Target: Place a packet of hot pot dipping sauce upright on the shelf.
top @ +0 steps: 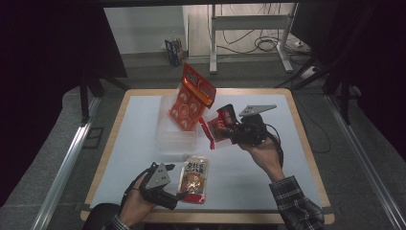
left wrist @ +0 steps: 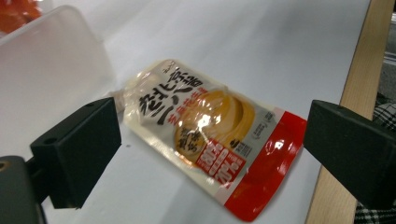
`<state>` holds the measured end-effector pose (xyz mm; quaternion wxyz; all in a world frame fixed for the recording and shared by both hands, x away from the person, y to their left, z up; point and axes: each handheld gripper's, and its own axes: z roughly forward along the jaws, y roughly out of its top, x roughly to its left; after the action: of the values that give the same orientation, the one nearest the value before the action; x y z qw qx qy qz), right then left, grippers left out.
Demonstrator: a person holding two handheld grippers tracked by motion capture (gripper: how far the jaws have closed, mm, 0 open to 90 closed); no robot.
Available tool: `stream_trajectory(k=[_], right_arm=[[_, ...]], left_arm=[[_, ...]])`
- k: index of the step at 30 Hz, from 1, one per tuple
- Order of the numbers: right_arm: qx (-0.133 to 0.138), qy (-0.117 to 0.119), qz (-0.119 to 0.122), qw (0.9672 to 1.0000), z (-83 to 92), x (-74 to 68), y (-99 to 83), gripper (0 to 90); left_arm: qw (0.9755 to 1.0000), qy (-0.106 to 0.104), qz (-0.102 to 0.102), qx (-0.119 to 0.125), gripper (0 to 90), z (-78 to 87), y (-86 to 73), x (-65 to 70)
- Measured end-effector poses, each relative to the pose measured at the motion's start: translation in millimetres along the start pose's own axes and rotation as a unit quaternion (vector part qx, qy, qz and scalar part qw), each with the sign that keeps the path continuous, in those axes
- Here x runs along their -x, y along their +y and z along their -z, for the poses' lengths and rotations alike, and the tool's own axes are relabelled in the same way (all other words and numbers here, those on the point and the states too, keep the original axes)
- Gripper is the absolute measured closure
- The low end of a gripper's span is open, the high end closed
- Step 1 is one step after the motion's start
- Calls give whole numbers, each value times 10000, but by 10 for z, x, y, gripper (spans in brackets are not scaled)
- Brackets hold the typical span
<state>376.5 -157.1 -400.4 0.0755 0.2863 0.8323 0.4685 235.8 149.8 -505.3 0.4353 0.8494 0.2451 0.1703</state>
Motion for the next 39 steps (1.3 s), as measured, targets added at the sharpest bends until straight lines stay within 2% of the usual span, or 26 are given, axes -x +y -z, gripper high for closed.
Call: stream_trajectory(k=[7, 15, 24, 39], right_arm=[[90, 64, 186, 9998, -138, 5, 189, 698], [34, 84, 338, 9994, -367, 20, 304, 699], [26, 135, 384, 9992, -623, 72, 371, 699], [3, 226, 508, 9985, -936, 92, 409, 699]], left_arm=[[9997, 194, 171, 12, 27, 83, -80, -35], [9995, 280, 171, -31, 23, 115, -125, -51], [9993, 324, 167, -85, 22, 131, -147, -57], [9989, 356, 259, -136, 21, 140, -180, -65]])
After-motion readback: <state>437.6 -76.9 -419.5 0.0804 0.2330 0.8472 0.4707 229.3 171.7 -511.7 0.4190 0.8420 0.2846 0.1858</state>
